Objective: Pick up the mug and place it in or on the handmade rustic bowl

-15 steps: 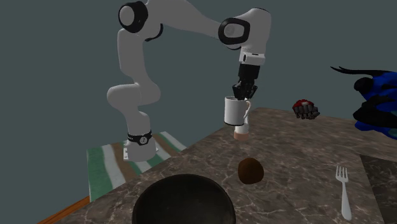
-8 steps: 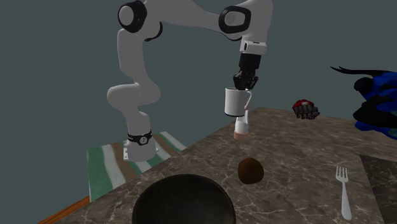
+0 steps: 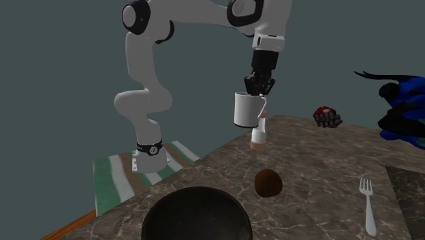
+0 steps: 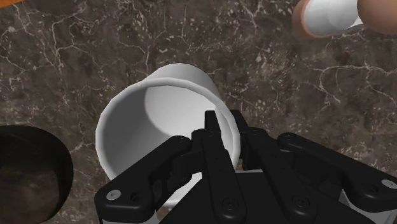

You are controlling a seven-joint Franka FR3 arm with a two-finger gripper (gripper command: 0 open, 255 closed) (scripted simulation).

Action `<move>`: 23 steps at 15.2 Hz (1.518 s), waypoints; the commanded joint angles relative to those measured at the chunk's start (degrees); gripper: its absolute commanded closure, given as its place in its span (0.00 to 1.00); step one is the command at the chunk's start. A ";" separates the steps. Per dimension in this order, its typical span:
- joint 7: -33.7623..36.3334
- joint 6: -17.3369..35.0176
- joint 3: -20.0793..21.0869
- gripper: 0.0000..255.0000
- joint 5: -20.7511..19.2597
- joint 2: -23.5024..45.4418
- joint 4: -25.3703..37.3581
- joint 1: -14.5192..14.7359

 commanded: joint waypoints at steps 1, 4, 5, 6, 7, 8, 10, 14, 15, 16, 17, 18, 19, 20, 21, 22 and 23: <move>-2.10 0.00 -1.11 1.00 -0.49 0.39 0.35 -0.99; -5.76 -0.36 -3.13 1.00 -1.46 1.39 1.66 -2.85; -6.95 -0.49 -3.79 1.00 -1.81 1.84 2.23 -3.46; -8.11 -0.64 -4.43 1.00 -2.16 2.34 2.87 -4.07; -9.27 -0.80 -5.05 1.00 -2.51 2.90 3.58 -4.67; -10.40 -0.97 -5.66 1.00 -2.87 3.50 4.36 -5.27; -12.63 -1.35 -6.85 1.00 -3.58 4.88 6.12 -6.43; -16.92 -2.35 -9.03 1.00 -4.99 8.26 10.55 -8.70; -17.96 -2.65 -9.53 1.00 -5.34 9.23 11.86 -9.26; -18.99 -2.98 -10.03 1.00 -5.67 10.26 13.24 -9.79; -20.01 -3.35 -10.51 1.00 -6.01 11.35 14.72 -10.32; -21.01 -3.75 -10.98 1.00 -6.33 12.48 16.29 -10.83; -22.01 -4.18 -11.45 1.00 -6.65 13.68 17.96 -11.33; -23.00 -4.65 -11.89 1.00 -6.96 14.94 19.73 -11.83; -23.98 -5.17 -12.32 1.00 -7.26 16.26 21.61 -12.31; -24.95 -5.73 -12.74 1.00 -7.56 17.65 23.61 -12.77; -25.92 -6.35 -13.15 1.00 -7.85 19.11 25.74 -13.22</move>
